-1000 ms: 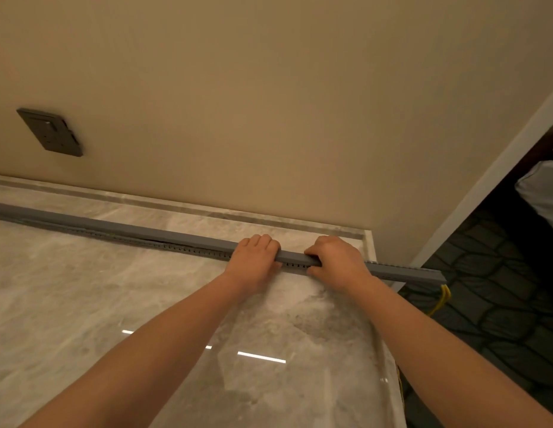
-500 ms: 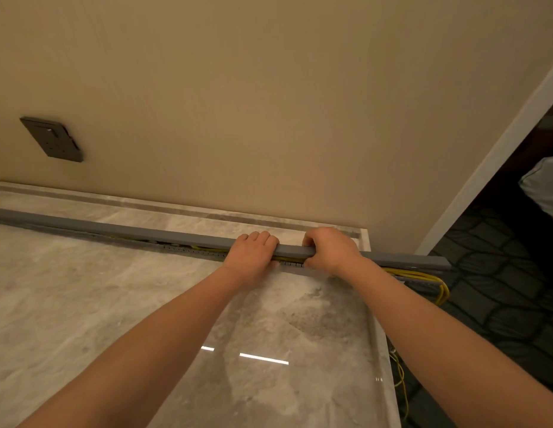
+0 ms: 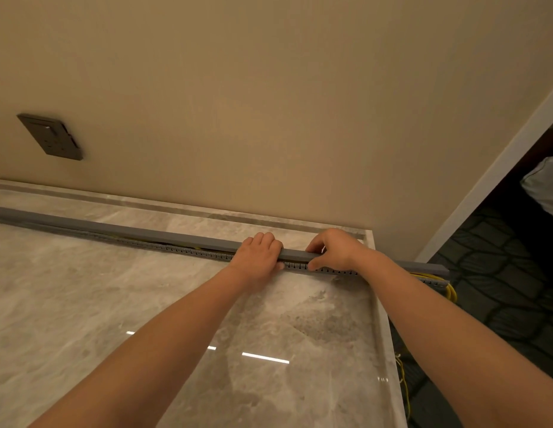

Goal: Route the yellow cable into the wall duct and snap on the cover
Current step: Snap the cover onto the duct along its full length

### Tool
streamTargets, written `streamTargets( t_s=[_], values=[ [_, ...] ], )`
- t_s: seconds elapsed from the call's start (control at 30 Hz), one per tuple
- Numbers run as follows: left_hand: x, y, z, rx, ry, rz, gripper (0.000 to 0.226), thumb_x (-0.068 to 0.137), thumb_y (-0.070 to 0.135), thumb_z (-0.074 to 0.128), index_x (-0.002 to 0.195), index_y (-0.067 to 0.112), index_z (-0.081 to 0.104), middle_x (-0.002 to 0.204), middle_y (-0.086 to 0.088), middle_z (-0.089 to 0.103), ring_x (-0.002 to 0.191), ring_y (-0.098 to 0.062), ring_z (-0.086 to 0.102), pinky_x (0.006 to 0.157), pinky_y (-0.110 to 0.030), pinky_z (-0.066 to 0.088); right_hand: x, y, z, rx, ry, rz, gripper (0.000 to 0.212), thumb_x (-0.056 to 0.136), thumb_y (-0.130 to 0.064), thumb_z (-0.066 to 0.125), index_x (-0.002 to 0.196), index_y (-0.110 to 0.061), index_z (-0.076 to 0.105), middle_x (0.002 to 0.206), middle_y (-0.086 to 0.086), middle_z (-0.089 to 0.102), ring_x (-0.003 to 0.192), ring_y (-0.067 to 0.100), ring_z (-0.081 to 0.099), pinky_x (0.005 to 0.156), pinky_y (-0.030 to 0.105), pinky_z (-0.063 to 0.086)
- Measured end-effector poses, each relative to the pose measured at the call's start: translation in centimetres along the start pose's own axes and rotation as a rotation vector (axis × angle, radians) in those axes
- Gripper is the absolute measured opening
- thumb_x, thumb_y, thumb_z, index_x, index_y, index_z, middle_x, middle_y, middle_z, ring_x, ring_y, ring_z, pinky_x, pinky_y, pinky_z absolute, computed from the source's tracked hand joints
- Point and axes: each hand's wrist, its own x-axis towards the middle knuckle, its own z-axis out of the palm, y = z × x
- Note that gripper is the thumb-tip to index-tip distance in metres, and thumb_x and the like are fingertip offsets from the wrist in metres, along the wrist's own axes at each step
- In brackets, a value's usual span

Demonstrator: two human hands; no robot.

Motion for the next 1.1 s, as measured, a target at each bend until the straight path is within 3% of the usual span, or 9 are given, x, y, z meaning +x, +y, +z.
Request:
streamTargets(
  t_s=[0.23, 0.4, 0.53, 0.67, 0.87, 1.1],
  values=[
    [-0.3, 0.3, 0.9, -0.031, 0.034, -0.002, 0.038, 0.101, 0.038, 0.031, 0.129, 0.015, 0.041, 0.125, -0.004, 0.042, 0.113, -0.023, 0.039, 0.098, -0.032, 0.033, -0.2, 0.5, 0.1, -0.028, -0.038, -0.035, 0.024, 0.087, -0.028, 0.066, 0.11, -0.024, 0.074, 0.098, -0.002, 0.074, 0.089, 0.019, 0.065, 0.08, 0.032, 0.051],
    [-0.5, 0.3, 1.1, -0.058, 0.052, 0.0, 0.035, 0.1, 0.037, 0.033, 0.127, 0.016, 0.043, 0.124, -0.002, 0.046, 0.113, -0.022, 0.041, 0.098, -0.032, 0.033, -0.8, -0.2, 0.7, -0.225, 0.026, -0.079, 0.02, 0.079, -0.029, 0.065, 0.097, -0.025, 0.073, 0.081, 0.0, 0.07, 0.074, 0.021, 0.062, 0.062, 0.032, 0.047],
    [-0.4, 0.3, 0.7, -0.06, 0.042, 0.003, 0.032, 0.101, 0.036, 0.035, 0.125, 0.017, 0.044, 0.124, -0.001, 0.048, 0.112, -0.021, 0.043, 0.096, -0.031, 0.034, -1.2, -0.6, 1.3, -0.362, 0.124, -0.078, 0.015, 0.081, -0.025, 0.06, 0.092, -0.023, 0.07, 0.082, 0.001, 0.067, 0.075, 0.022, 0.059, 0.056, 0.029, 0.042],
    [-0.4, 0.6, 0.3, -0.062, 0.023, -0.004, 0.032, 0.101, 0.034, 0.036, 0.127, 0.017, 0.045, 0.124, -0.001, 0.049, 0.112, -0.022, 0.045, 0.094, -0.032, 0.035, -1.2, -0.9, 2.3, -0.459, 0.19, -0.083, 0.015, 0.087, -0.023, 0.056, 0.096, -0.018, 0.066, 0.089, 0.004, 0.065, 0.081, 0.025, 0.058, 0.06, 0.03, 0.037],
    [0.0, 2.3, 0.2, 0.053, 0.025, 0.028, 0.049, 0.097, 0.038, 0.037, 0.138, 0.012, 0.036, 0.128, -0.007, 0.048, 0.117, -0.026, 0.045, 0.102, -0.036, 0.034, -1.3, -0.6, 2.8, -0.476, 0.245, -0.101, 0.015, 0.088, -0.025, 0.055, 0.096, -0.017, 0.064, 0.092, 0.004, 0.067, 0.087, 0.026, 0.06, 0.062, 0.03, 0.035],
    [1.1, 4.5, 1.5, -0.033, 0.101, 0.0, 0.031, 0.102, 0.033, 0.031, 0.125, 0.016, 0.044, 0.12, -0.003, 0.05, 0.109, -0.022, 0.046, 0.093, -0.032, 0.031, -1.9, 0.6, 3.0, -0.322, 0.297, -0.12, 0.018, 0.085, -0.034, 0.056, 0.092, -0.023, 0.068, 0.085, -0.002, 0.069, 0.084, 0.022, 0.061, 0.063, 0.032, 0.046]
  ],
)
